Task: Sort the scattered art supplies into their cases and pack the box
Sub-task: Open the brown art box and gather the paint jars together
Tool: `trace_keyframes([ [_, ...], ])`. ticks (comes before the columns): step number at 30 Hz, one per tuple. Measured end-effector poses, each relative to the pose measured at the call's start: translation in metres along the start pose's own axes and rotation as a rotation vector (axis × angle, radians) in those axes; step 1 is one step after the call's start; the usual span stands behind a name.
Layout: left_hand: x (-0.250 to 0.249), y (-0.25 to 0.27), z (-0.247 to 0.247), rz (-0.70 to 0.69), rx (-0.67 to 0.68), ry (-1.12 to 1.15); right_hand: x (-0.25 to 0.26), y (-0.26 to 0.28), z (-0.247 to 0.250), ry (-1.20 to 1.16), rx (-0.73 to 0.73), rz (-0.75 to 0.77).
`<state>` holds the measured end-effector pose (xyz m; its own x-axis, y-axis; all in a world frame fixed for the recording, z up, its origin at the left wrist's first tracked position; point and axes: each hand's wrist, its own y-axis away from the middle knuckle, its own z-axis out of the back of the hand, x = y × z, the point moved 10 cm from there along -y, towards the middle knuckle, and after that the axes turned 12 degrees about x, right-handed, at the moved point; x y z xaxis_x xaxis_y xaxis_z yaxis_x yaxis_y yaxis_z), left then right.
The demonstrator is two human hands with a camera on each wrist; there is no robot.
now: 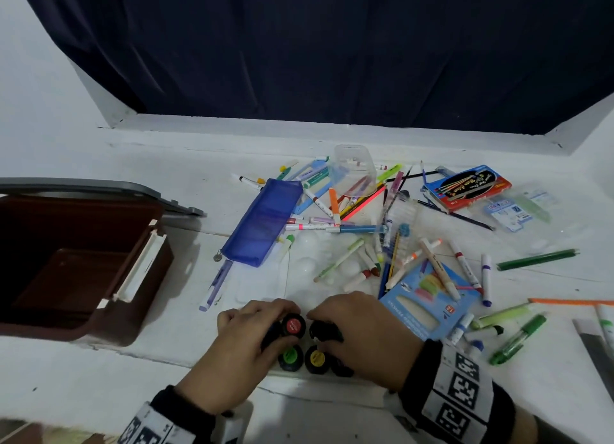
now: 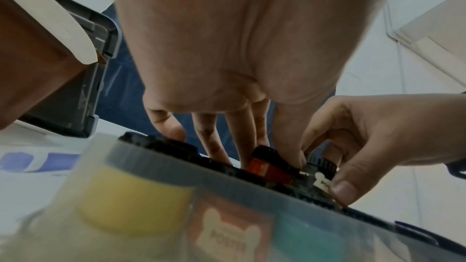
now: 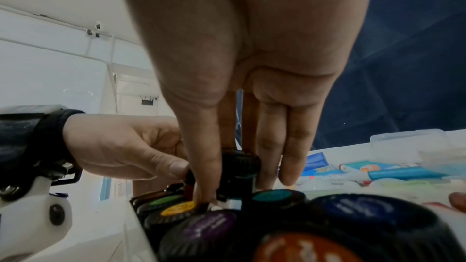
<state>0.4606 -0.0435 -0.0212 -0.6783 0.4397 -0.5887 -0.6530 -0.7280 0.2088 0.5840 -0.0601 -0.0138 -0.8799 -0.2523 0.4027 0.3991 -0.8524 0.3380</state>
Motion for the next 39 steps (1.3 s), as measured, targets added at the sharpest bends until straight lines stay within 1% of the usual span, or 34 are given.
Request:
trace_keyframes([
  [8, 0.010, -0.002, -0.001, 0.020, 0.051, -0.028, -0.003, 0.000, 0.002, -0.080, -0.059, -0.030],
  [11, 0.013, -0.002, -0.002, 0.006, 0.109, -0.040, -0.011, 0.008, 0.006, -0.116, -0.087, -0.058],
  [13, 0.020, 0.000, 0.002, 0.010, 0.121, -0.047, -0.018, 0.018, 0.009, -0.107, -0.091, -0.088],
  [15, 0.032, 0.004, 0.010, 0.031, 0.120, -0.076, -0.027, 0.027, 0.009, -0.086, -0.053, -0.126],
  [17, 0.045, 0.009, 0.014, 0.039, 0.153, -0.109, -0.031, 0.036, 0.003, -0.051, 0.032, -0.153],
  [20, 0.057, 0.014, 0.012, -0.009, 0.234, -0.099, -0.035, 0.046, -0.012, 0.026, 0.131, -0.186],
  [22, 0.060, 0.015, 0.007, -0.035, 0.261, -0.110, -0.038, 0.047, -0.022, 0.081, 0.137, -0.212],
  [26, 0.061, 0.010, 0.002, -0.048, 0.252, -0.262, -0.035, 0.041, -0.029, 0.145, 0.081, -0.246],
  [29, 0.066, 0.003, 0.006, -0.030, 0.252, -0.318, -0.034, 0.034, -0.025, 0.172, 0.067, -0.279],
  [36, 0.080, -0.029, 0.026, 0.033, 0.235, -0.285, -0.044, 0.000, -0.006, 0.163, 0.060, -0.307],
  [39, 0.081, -0.041, 0.032, 0.048, 0.202, -0.233, -0.051, -0.008, 0.002, 0.128, 0.032, -0.323],
])
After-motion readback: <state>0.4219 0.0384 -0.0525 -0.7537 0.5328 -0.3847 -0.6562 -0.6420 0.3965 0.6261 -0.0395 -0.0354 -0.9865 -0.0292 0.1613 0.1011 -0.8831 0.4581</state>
